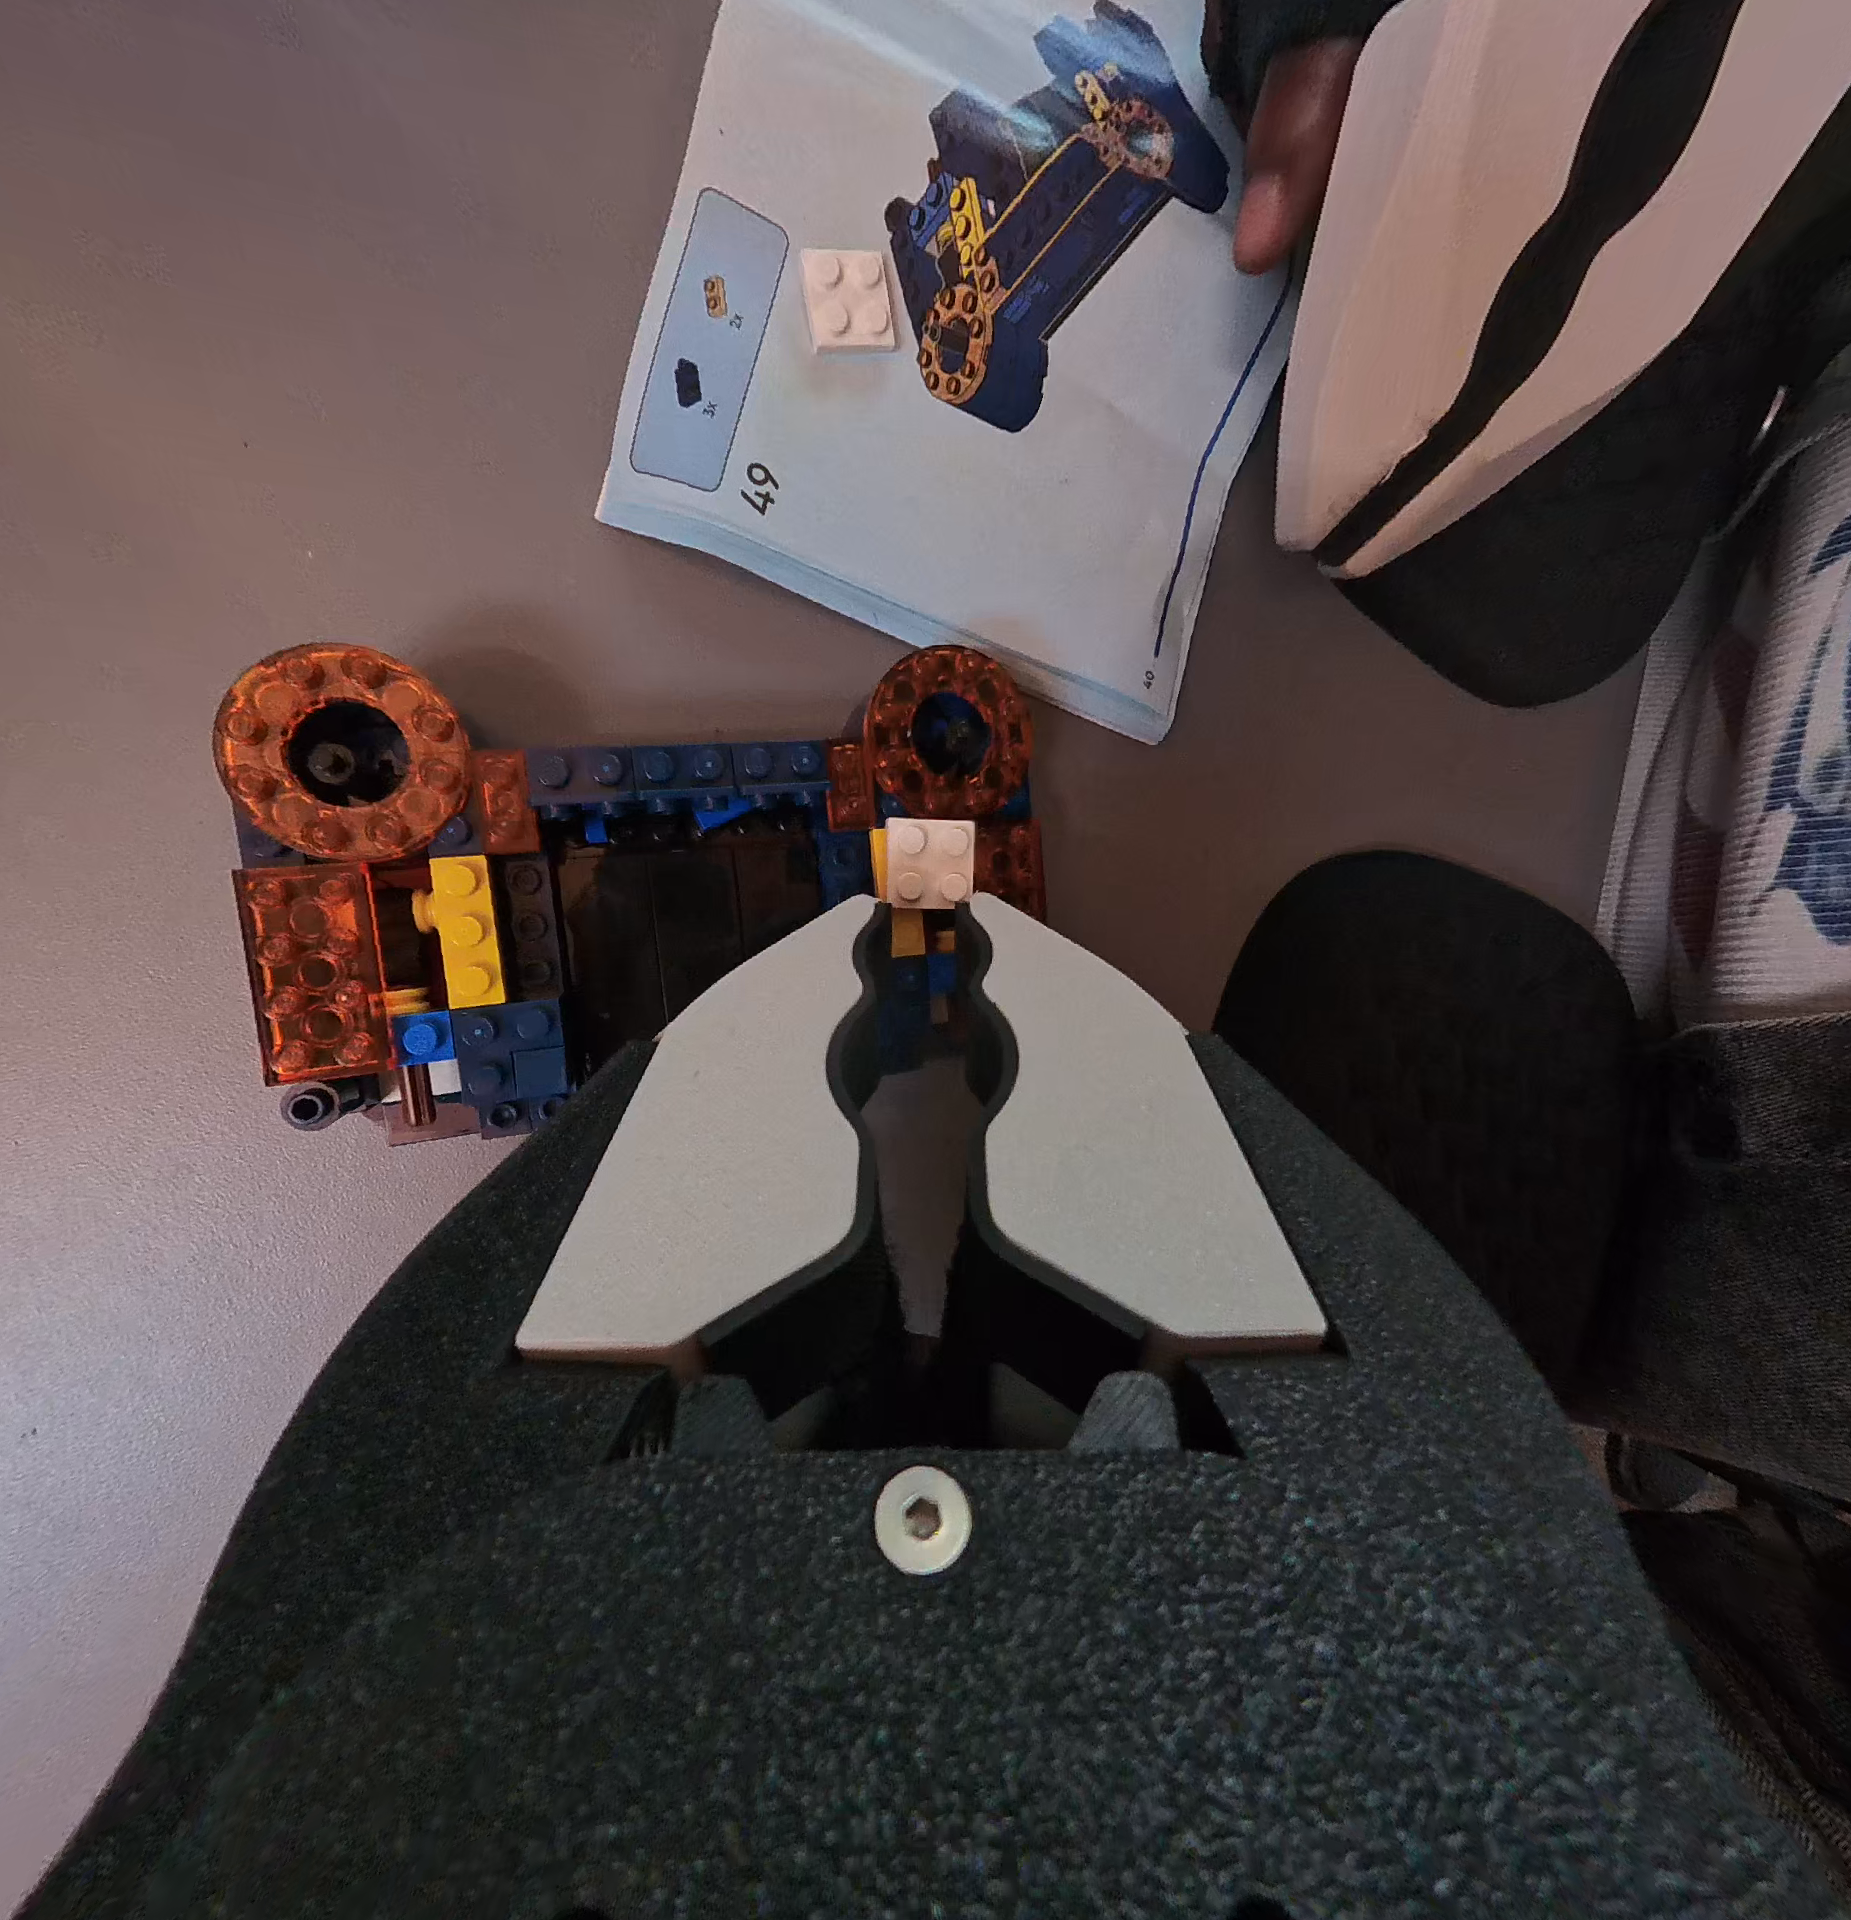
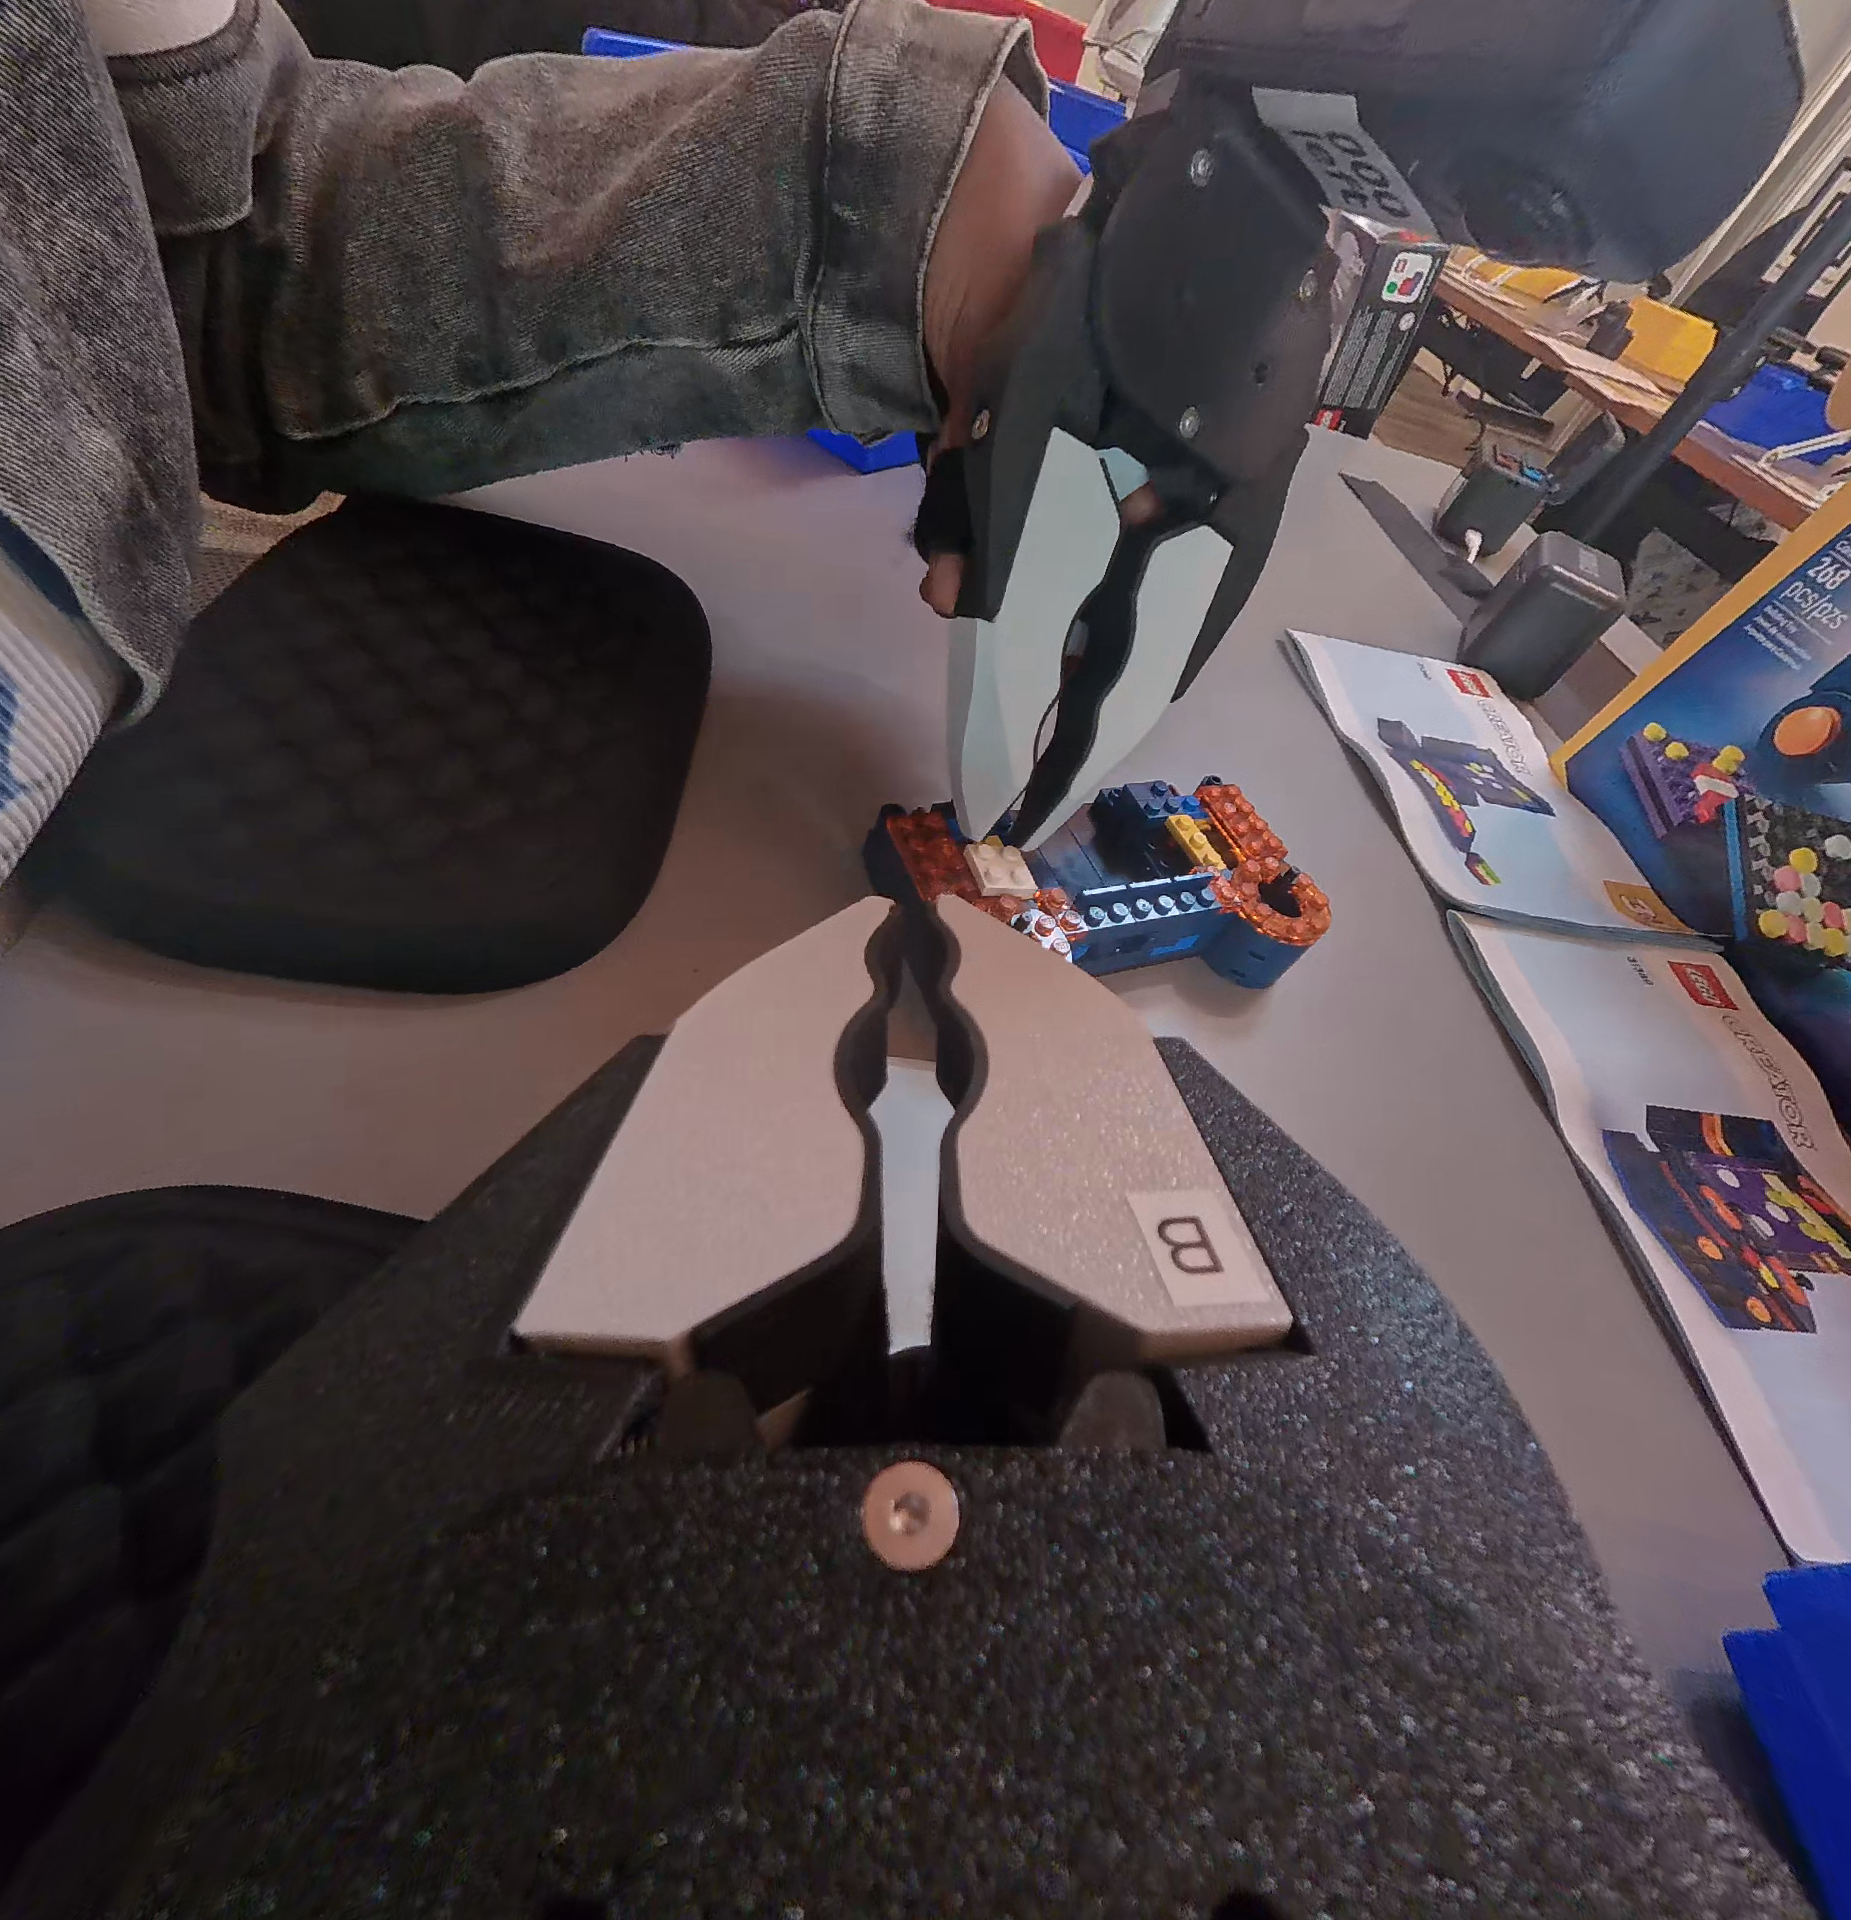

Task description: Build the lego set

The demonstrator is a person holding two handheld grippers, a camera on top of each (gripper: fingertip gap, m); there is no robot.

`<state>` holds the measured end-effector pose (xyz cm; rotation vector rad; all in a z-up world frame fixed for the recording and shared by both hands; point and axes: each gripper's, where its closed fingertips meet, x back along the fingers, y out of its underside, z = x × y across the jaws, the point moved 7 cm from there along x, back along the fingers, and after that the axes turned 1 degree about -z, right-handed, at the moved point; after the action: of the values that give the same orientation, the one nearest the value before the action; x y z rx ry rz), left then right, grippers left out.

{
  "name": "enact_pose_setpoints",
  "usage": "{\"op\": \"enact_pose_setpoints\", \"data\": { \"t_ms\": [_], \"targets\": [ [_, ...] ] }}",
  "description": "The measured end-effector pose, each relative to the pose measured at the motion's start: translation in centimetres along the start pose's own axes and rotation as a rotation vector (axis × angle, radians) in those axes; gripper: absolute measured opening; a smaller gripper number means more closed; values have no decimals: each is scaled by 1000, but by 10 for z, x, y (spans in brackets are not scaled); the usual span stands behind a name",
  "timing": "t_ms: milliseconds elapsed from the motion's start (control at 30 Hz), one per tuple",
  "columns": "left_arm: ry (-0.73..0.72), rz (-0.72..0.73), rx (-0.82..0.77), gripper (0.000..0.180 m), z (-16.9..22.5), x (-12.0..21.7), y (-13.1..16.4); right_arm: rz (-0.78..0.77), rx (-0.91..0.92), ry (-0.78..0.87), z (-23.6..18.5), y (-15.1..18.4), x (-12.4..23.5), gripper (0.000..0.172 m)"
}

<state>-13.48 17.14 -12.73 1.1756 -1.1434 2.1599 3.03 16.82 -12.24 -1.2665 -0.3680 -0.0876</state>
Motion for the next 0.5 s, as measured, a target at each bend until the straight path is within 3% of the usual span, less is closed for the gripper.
{"op": "enact_pose_setpoints", "data": {
  "t_ms": [200, 333, 500],
  "targets": [
    [-10, 1, 8, 12, 0, 1, 1, -15, -83, 31, 9, 2, -3, 3],
    [-16, 34, 11, 13, 3, 4, 2, -135, -302, -50, 25, -6, -9, 8],
    [-32, 63, 31, 12, 3, 3, 10, -247, -354, -115, 49, -18, -26, 4]
  ]
}}
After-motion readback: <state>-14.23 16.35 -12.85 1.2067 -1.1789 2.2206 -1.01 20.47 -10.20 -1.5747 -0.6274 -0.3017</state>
